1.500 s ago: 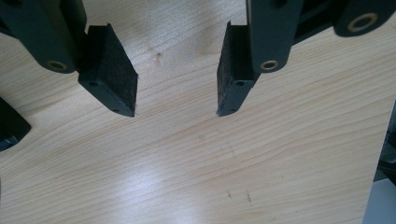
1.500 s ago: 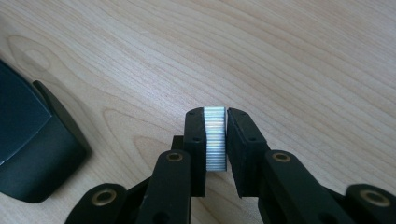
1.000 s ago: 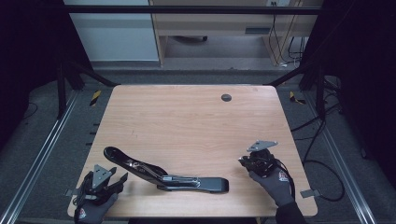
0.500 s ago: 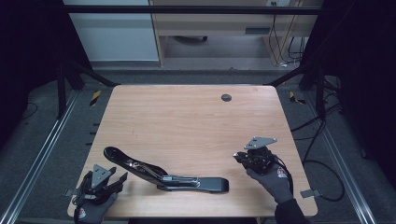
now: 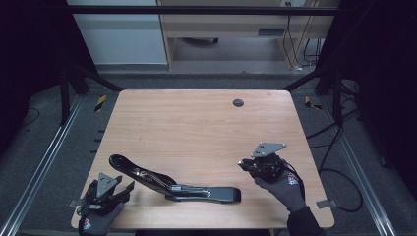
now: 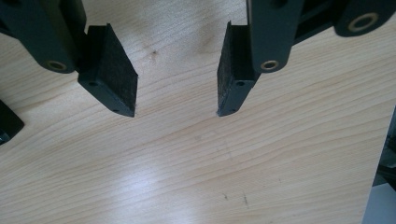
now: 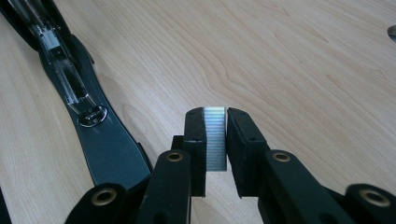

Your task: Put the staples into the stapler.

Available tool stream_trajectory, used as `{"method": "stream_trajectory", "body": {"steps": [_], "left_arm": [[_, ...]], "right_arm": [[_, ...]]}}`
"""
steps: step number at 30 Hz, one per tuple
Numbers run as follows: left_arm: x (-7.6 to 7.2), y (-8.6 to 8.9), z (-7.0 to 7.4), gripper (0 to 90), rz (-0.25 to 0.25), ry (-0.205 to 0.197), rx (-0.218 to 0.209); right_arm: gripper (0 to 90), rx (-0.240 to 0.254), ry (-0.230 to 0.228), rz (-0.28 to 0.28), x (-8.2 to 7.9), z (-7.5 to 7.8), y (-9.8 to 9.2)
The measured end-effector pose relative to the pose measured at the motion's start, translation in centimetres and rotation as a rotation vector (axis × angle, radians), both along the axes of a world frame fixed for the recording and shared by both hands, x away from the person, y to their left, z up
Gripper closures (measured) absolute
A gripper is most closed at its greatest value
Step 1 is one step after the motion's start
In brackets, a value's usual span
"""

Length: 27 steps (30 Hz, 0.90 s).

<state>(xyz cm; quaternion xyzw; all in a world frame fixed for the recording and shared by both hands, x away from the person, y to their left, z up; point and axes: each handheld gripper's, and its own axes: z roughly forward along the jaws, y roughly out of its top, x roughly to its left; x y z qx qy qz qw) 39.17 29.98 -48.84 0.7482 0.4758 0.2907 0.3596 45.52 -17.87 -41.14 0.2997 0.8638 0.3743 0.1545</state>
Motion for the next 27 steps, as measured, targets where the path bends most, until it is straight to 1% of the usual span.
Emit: {"method": "stream_trajectory", "body": {"steps": [3,8,11,12,17,18,21,27], "left_arm": [[0.0,0.0,0.0,47.8,0.004,0.001,-0.002],[0.1,0.0,0.0,48.4,0.009,0.004,-0.002],[0.0,0.0,0.0,48.7,0.009,0.002,-0.004],[0.0,0.0,0.0,48.7,0.007,0.005,-0.001],[0.0,-0.1,0.0,48.7,0.002,0.008,0.004],[0.0,-0.1,0.0,48.7,0.002,0.008,0.004],[0.0,-0.1,0.0,48.7,0.000,0.010,0.002],[0.0,0.0,0.0,48.7,0.000,0.010,0.000]], "right_arm": [[78.2,-0.003,0.003,0.011,0.0,0.2,0.4],[78.2,-0.003,-0.007,0.038,0.1,0.6,1.1],[78.1,0.011,-0.015,0.068,0.0,0.8,1.7],[78.2,0.009,-0.016,0.085,-0.1,0.8,1.9],[78.2,0.003,-0.018,0.120,0.0,0.9,2.8],[78.2,0.009,-0.019,0.128,0.0,1.0,2.9],[78.2,0.008,-0.026,0.158,-0.1,1.2,3.6],[78.2,-0.007,-0.015,0.209,0.0,1.6,4.7]]}}
